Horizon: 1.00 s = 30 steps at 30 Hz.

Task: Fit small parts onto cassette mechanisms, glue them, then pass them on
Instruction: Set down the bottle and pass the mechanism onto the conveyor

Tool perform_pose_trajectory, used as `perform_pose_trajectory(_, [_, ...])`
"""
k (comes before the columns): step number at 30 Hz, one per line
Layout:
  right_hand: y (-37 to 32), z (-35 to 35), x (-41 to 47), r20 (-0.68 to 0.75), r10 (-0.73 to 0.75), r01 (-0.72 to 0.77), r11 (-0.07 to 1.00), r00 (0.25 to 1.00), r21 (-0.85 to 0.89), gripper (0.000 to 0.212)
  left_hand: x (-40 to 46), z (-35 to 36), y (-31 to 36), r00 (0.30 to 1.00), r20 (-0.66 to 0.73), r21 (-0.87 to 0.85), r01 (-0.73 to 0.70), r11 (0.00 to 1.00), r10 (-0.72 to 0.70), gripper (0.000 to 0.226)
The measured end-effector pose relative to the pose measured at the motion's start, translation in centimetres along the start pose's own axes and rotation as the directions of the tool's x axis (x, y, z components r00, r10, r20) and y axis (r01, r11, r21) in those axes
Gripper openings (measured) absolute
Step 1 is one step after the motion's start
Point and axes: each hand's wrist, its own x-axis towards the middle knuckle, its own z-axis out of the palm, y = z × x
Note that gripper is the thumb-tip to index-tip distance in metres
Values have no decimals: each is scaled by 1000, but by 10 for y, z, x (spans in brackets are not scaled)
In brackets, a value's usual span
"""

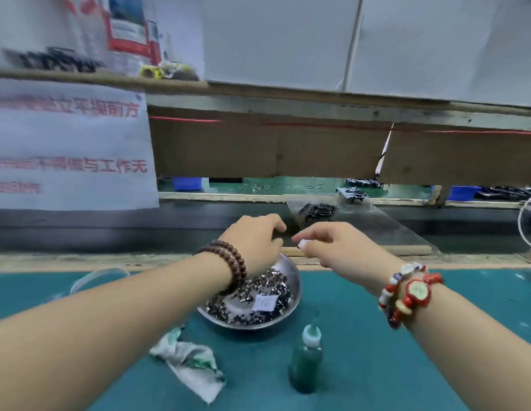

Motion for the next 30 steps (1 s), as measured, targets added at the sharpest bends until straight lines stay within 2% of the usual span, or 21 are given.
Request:
perform_pose_trajectory(2, [-13,8,-20,-4,-38,38,999,999,-30,16,-32,-13,-13,999,16,94,40,995,-42,29])
perform_pose_trajectory(5, [-29,23,-42,-16,-69,69,998,998,15,14,-80,-21,-34,986,97,164,116,980,-133,32])
perform_pose_trajectory(8, [-41,45,-54,13,-134,134,990,991,-34,15,-117,-18,-56,967,154,282,153,947,-202,34])
perform_pose_trajectory(11, [-48,71,-59,97,-168,179,976,981,-120,16,-141,-25,-77,952,146,324,211,922,-269,33])
perform_pose_trajectory(14, [-48,96,-57,163,-147,181,960,976,-213,13,-152,-35,-101,948,80,452,240,859,-307,36])
perform_pose_trajectory(16, [-47,110,-49,185,-119,165,950,976,-263,14,-154,-42,-118,935,75,508,263,820,-346,45])
perform_pose_trajectory(19, [-45,132,-34,210,-72,131,950,975,-283,12,-151,-49,-143,860,121,470,391,792,-496,79])
perform_pose_trajectory(22, [-38,149,-13,167,-52,114,916,985,-385,24,-141,-52,-159,763,173,414,517,749,-623,97])
perform_pose_trajectory(26, [-24,150,14,113,-9,75,795,994,-601,36,-129,-50,-169,706,242,363,570,737,-665,99])
perform_pose_trajectory(30, [-16,149,26,233,18,142,746,972,-650,37,-125,-45,-177,720,248,321,570,756,-648,88])
